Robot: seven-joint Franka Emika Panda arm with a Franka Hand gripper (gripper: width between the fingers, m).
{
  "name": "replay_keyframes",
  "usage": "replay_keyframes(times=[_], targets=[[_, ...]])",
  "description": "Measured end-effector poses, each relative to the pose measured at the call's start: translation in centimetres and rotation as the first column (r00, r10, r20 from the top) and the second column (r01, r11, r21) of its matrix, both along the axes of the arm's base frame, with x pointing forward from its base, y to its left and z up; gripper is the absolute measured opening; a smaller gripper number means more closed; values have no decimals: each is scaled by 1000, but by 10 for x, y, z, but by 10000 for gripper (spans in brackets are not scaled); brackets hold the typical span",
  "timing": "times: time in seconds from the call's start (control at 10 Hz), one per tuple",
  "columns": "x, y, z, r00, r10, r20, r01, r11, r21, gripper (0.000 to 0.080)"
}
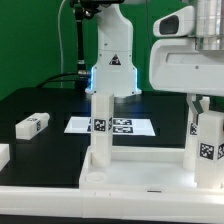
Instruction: Assemble desk
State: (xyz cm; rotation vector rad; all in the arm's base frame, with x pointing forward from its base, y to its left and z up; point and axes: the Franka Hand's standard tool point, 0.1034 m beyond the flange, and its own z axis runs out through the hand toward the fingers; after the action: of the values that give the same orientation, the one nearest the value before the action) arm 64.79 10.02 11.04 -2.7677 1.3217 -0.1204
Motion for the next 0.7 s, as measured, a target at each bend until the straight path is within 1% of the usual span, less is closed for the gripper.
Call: replay_keyframes(times=[0.2,0.3,0.4,0.6,0.7], targets=[[0,0,0,984,-177,-10,178,984,18,290],[1,-2,0,970,-243,-14,244,969,33,290],[1,-4,0,932,-363,-25,364,930,55,290],[2,-7,0,873,-486,-36,487,871,63,291],[2,-6,0,861,-507,-37,508,859,64,291]])
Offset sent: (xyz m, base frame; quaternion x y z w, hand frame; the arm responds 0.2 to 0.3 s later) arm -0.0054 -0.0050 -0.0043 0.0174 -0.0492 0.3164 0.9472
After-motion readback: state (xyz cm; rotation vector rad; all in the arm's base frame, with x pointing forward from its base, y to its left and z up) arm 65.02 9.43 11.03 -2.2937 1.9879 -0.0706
